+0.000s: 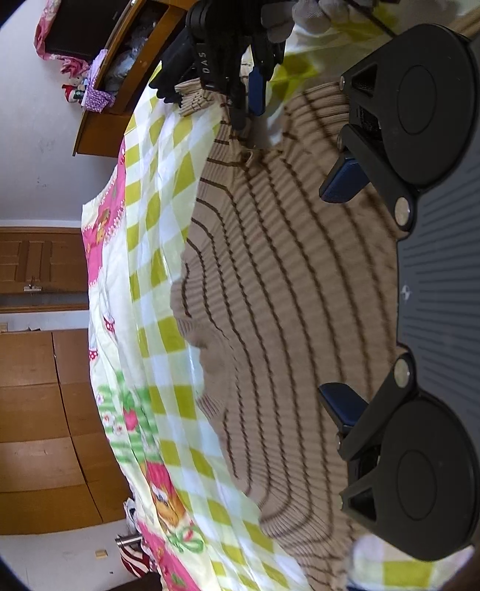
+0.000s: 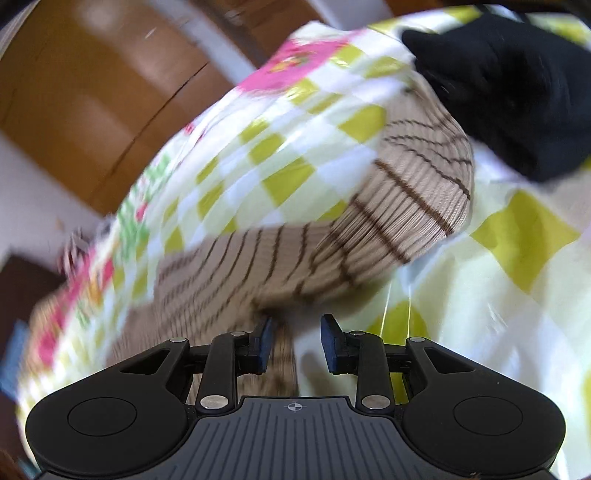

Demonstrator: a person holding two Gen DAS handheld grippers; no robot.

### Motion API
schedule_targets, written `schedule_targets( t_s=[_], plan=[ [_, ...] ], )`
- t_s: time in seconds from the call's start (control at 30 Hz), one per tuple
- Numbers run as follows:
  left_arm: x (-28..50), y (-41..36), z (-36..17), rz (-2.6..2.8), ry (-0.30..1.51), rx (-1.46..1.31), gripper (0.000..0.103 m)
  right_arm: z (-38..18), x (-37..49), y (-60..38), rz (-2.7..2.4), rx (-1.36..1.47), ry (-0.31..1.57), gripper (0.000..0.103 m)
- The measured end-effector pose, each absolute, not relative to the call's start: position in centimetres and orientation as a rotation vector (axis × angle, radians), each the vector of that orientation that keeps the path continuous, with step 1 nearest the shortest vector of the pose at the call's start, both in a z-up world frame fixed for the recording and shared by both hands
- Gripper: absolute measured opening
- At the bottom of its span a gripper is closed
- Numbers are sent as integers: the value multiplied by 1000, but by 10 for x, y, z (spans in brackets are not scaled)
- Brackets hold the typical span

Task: Fold small clothes
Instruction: 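Grasp the striped sleeve cuff with the right tool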

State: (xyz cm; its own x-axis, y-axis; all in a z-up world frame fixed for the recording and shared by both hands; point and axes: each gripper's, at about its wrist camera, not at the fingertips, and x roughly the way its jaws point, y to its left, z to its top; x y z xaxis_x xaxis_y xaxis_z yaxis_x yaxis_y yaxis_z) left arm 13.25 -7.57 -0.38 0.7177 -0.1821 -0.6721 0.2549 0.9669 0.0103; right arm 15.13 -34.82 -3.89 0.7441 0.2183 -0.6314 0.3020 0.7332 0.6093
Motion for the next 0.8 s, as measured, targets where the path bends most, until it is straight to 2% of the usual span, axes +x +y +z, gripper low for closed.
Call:
schedule_targets(
  t_s=[0.3,0.5,0.7,0.8],
  plan=[
    [149,-92,-6,-261,692,158,103,-60,162,-379,-133,1057,607,29],
    [146,-95,-8,-267,703,175,103,-57,148,-392,-205,1111,514,29],
    [147,-97,-10,-278,704,172,103,-57,153,-400,-242,1088,531,27],
    [147,-95,-10,-282,702,167,103,-51,151,-398,-237,1033,529,11]
  ],
)
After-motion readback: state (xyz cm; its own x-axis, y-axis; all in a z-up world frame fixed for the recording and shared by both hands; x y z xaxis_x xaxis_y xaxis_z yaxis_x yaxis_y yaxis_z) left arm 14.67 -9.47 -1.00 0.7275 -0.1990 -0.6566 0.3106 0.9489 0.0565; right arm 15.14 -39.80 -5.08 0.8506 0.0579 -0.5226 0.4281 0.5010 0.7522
